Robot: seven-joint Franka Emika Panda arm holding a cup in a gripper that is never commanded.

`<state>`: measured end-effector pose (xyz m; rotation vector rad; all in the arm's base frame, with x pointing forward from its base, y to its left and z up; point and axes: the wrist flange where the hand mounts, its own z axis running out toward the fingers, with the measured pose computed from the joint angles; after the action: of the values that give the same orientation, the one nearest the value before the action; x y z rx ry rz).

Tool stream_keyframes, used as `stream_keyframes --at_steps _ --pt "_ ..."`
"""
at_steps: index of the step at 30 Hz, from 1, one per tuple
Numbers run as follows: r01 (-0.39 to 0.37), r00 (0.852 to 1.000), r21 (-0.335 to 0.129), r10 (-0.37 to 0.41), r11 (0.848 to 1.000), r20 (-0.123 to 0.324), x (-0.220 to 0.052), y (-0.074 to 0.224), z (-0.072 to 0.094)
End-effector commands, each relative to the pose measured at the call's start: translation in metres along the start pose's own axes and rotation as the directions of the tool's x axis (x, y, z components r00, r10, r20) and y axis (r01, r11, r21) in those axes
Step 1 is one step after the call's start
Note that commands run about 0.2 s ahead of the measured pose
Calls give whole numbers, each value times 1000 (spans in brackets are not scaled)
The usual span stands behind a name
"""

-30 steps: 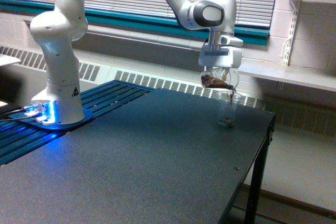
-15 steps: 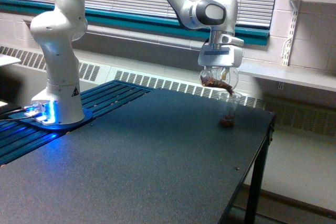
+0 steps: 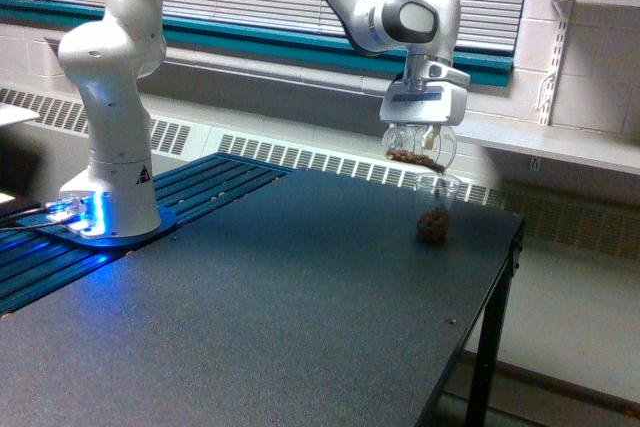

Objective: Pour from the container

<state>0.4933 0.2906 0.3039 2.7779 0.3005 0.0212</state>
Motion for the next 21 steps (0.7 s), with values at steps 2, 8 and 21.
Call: stream_keyframes --at_steps 2,8,21 --pt "60 998 -29 -60 998 14 3 -8 -6" --pt "89 995 -48 -87 995 44 5 -10 -7" --pt "126 987 -81 -116 989 114 12 -14 -10"
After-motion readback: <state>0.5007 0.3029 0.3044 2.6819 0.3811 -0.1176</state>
